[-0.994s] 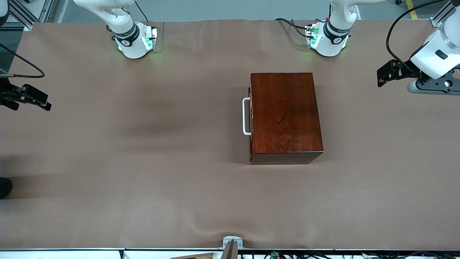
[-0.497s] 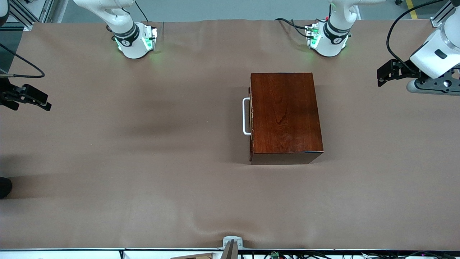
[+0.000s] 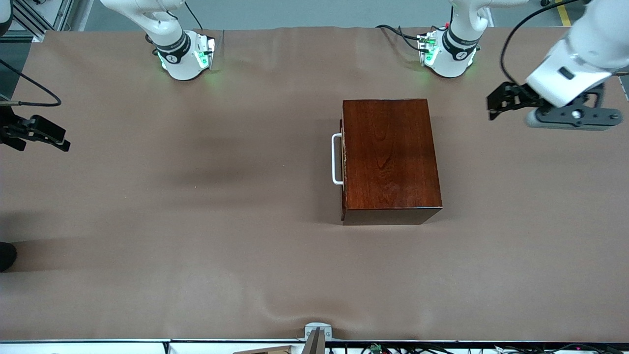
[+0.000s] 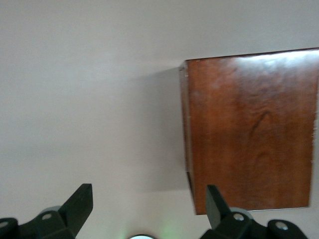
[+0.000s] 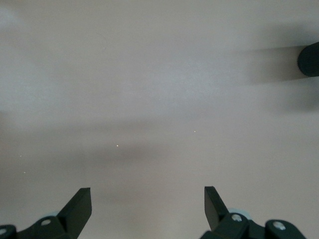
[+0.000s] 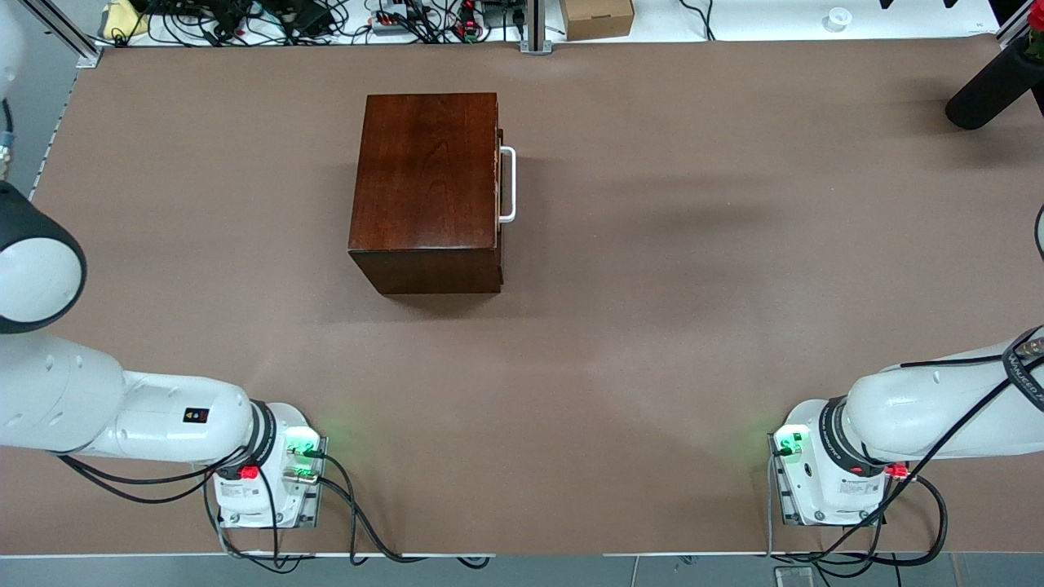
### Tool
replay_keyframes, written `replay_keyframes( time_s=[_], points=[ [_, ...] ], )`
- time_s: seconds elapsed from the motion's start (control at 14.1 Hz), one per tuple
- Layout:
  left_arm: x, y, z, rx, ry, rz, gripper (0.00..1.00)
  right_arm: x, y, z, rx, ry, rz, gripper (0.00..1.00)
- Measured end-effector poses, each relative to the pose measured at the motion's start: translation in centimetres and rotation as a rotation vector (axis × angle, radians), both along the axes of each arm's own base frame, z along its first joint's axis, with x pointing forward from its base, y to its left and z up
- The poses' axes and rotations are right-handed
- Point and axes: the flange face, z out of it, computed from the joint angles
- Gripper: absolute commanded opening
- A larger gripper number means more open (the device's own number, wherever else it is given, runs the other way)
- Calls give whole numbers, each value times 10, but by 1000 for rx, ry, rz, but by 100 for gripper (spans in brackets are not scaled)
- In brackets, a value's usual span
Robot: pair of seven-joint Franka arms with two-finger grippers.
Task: Open drawer, take yellow block, close drawer
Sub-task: 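Move the left gripper toward the white drawer handle of the wooden cabinet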
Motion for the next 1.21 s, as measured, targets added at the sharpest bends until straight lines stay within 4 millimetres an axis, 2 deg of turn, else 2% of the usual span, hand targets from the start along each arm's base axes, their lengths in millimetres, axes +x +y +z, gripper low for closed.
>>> replay_keyframes(
  time_s=[0.28,0.78,1.21],
  points=[
    [3,-27,-13,-54,43,76,100,0,-1,0,0,0,-1,100],
    [15,-40,-13,-126,81,261,100,0,-3,0,0,2,-5,100],
    [25,-80,-27,-118,112,373,100,0,-4,0,0,2,-7,100]
  ],
)
